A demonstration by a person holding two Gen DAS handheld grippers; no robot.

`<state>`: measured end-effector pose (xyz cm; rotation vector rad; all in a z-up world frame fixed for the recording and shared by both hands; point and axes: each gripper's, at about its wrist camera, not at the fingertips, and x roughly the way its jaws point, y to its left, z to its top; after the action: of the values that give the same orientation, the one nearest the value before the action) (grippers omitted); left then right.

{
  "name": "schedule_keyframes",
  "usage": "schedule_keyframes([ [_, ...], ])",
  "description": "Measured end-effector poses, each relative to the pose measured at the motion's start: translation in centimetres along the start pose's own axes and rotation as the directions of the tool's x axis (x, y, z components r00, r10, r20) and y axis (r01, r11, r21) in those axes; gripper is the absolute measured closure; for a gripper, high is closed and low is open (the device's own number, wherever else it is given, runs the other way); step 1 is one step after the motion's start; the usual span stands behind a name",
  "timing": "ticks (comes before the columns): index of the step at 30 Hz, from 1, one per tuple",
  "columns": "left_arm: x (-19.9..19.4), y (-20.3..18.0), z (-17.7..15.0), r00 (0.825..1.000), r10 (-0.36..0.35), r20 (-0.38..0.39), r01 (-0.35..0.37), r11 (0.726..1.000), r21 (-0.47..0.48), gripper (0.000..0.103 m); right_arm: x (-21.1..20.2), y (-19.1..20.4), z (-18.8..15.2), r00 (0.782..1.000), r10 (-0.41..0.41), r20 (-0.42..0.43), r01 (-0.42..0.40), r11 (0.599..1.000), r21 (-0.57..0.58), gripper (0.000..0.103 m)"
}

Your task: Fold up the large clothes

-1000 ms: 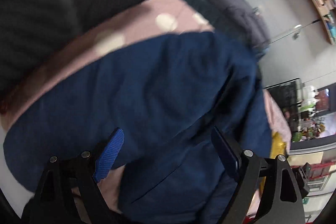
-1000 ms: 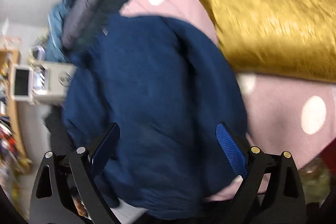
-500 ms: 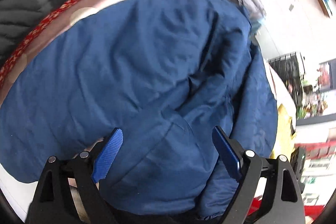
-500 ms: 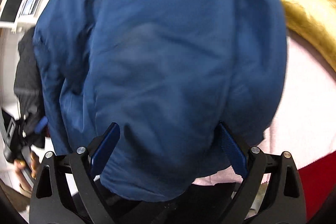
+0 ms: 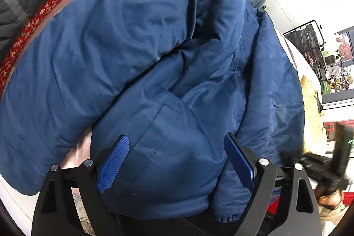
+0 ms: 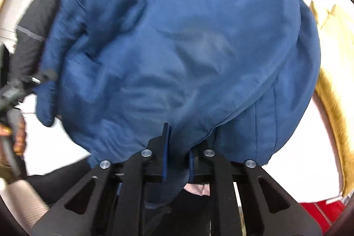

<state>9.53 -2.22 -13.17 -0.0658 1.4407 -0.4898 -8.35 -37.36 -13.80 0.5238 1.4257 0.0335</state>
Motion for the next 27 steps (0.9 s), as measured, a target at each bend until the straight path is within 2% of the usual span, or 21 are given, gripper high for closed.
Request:
schedule_keyframes([
  [2, -0.1, -0.3, 0.1, 1.0, 0.001, 0.006, -0.001, 1.0, -0.003, 0.018, -2.8, -0.5, 1.3, 0.995, 0.068, 0.077, -0.069, 0.998, 0.004, 0.09],
  [4, -0.1, -0.5, 0.0, 1.0, 0.0, 0.012, 0.001, 1.0, -0.015, 0.018, -5.2, -1.2, 2.9, 0.98, 0.12, 0.159, -0.125, 0.992, 0.021, 0.09],
  [8, -0.7, -0.4, -0.1, 1.0, 0.005, 0.027, -0.003, 0.999, -0.038, 0.018, -10.8, -4.7, 6.4, 0.924, 0.147, 0.354, -0.187, 0.979, 0.081, 0.09],
  [12, -1.4, -0.2, -0.5, 0.999, 0.019, 0.043, -0.016, 0.998, -0.064, 0.018, -16.8, -11.5, 9.7, 0.827, 0.105, 0.552, -0.256, 0.945, 0.203, 0.091],
  [13, -1.6, -0.1, -0.7, 0.998, 0.026, 0.051, -0.023, 0.997, -0.07, 0.018, -18.6, -14.1, 10.4, 0.795, 0.071, 0.602, -0.27, 0.931, 0.247, 0.091],
  [15, -2.1, 0.2, -1.1, 0.997, 0.044, 0.061, -0.039, 0.996, -0.085, 0.018, -21.2, -18.8, 11.2, 0.746, 0.016, 0.665, -0.307, 0.895, 0.323, 0.091],
  [16, -2.5, 0.3, -1.4, 0.996, 0.054, 0.068, -0.047, 0.994, -0.095, 0.018, -22.1, -22.1, 11.4, 0.714, -0.012, 0.7, -0.356, 0.854, 0.379, 0.091],
  [17, -2.7, 0.4, -1.6, 0.996, 0.06, 0.072, -0.053, 0.993, -0.104, 0.018, -22.6, -24.9, 11.4, 0.695, -0.031, 0.719, -0.405, 0.808, 0.427, 0.091],
  [18, -2.9, 0.6, -1.9, 0.995, 0.069, 0.076, -0.06, 0.991, -0.118, 0.018, -22.8, -28.2, 11.0, 0.679, -0.048, 0.732, -0.47, 0.738, 0.484, 0.091],
  [19, -3.2, 0.8, -2.3, 0.994, 0.078, 0.079, -0.067, 0.989, -0.133, 0.018, -22.2, -32.7, 9.9, 0.659, -0.051, 0.75, -0.576, 0.607, 0.548, 0.091],
  [21, -3.7, 1.1, -3.0, 0.992, 0.09, 0.086, -0.075, 0.984, -0.164, 0.018, -18.3, -39.3, 7.2, 0.604, -0.044, 0.795, -0.754, 0.291, 0.589, 0.091],
  [22, -3.9, 1.3, -3.4, 0.992, 0.096, 0.088, -0.079, 0.98, -0.18, 0.018, -16.3, -41.5, 5.9, 0.6, -0.055, 0.798, -0.783, 0.164, 0.599, 0.091],
  [23, -4.0, 1.4, -3.7, 0.991, 0.101, 0.087, -0.082, 0.977, -0.195, 0.018, -14.0, -43.3, 4.4, 0.612, -0.066, 0.788, -0.787, 0.049, 0.615, 0.09],
  [24, -4.1, 1.6, -4.0, 0.991, 0.107, 0.084, -0.088, 0.974, -0.209, 0.018, -12.9, -44.8, 3.5, 0.629, -0.068, 0.775, -0.777, -0.006, 0.63, 0.088],
  [26, -4.2, 1.8, -4.5, 0.99, 0.118, 0.076, -0.098, 0.97, -0.224, 0.018, -9.1, -46.4, 1.3, 0.698, -0.047, 0.715, -0.715, -0.101, 0.692, 0.069],
  [27, -4.1, 1.8, -4.6, 0.99, 0.123, 0.067, -0.105, 0.968, -0.227, 0.018, -7.9, -46.6, 0.7, 0.722, -0.023, 0.691, -0.688, -0.134, 0.714, 0.033],
])
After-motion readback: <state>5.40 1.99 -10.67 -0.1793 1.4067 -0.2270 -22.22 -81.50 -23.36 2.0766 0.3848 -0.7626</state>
